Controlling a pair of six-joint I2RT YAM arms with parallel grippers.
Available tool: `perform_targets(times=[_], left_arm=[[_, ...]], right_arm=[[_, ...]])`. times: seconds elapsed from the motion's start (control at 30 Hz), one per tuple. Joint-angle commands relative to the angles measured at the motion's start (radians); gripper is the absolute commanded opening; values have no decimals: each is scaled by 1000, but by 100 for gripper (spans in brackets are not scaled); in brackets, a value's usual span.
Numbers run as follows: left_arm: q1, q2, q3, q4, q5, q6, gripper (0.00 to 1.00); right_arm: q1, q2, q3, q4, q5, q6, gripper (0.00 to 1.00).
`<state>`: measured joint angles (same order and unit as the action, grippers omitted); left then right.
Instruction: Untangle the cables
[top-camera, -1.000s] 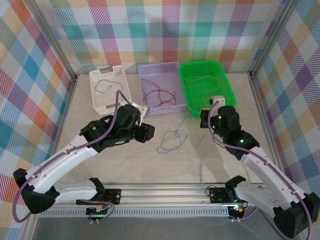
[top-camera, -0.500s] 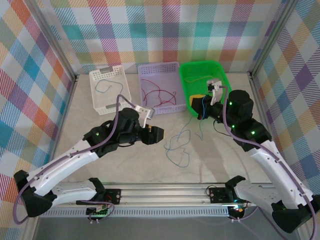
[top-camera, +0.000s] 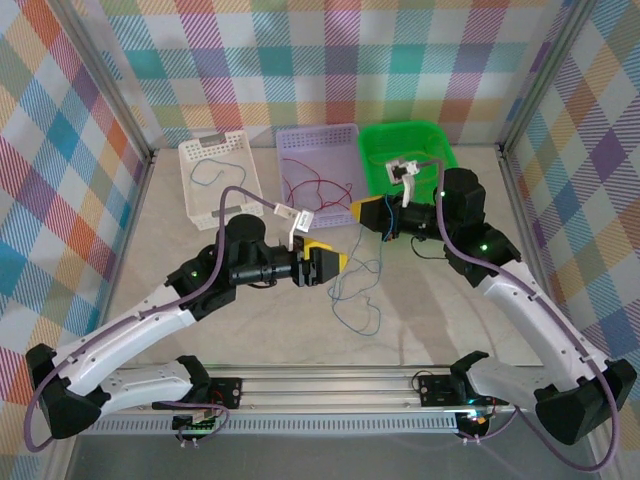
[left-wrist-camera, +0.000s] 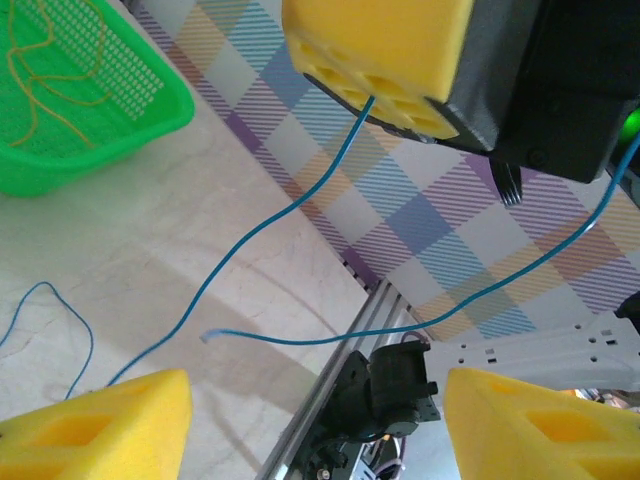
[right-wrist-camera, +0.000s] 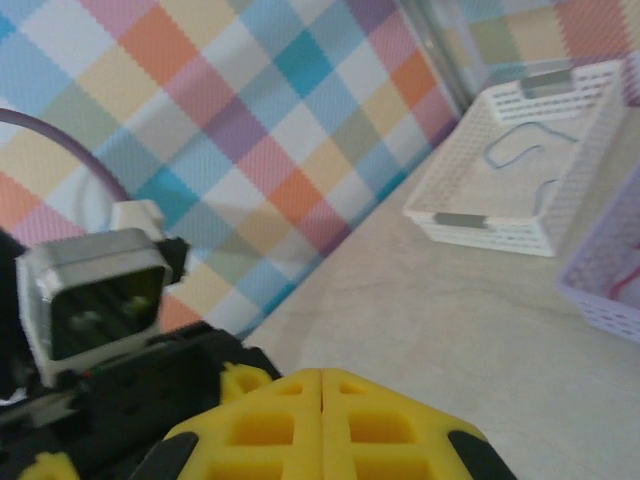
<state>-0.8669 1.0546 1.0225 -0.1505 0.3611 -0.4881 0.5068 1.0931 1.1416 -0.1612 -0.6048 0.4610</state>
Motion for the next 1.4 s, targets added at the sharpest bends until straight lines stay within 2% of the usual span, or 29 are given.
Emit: perform_targets(times=[0.0, 0.37, 0.53, 0.7, 0.9, 1.03, 1.17, 1.2, 1.37], left_arm=[[8, 6, -3, 75, 60, -16, 67], [5, 46, -5, 132, 77, -34, 67], [2, 59, 0, 129, 72, -28, 62], [1, 48, 0, 110, 47, -13, 40], [1, 42, -3, 104, 38, -5, 24], [1, 33, -1, 98, 26, 0, 2], [5, -12, 1, 46, -36, 29, 0], [8, -27, 1, 28, -52, 38, 0], [62, -94, 10, -70, -103, 64, 0]], right_arm=[[9, 13, -11, 106, -112, 87, 0], [86, 62, -19, 181, -124, 146, 0], [109, 79, -14, 200, -127, 162, 0], [113, 77, -18, 205, -129, 172, 0], [116, 76, -22, 205, -133, 177, 0], [116, 74, -23, 182, -120, 163, 0], [115, 61, -29, 98, -53, 110, 1], [113, 57, -32, 81, -28, 102, 6], [95, 16, -47, 11, 88, 74, 44]])
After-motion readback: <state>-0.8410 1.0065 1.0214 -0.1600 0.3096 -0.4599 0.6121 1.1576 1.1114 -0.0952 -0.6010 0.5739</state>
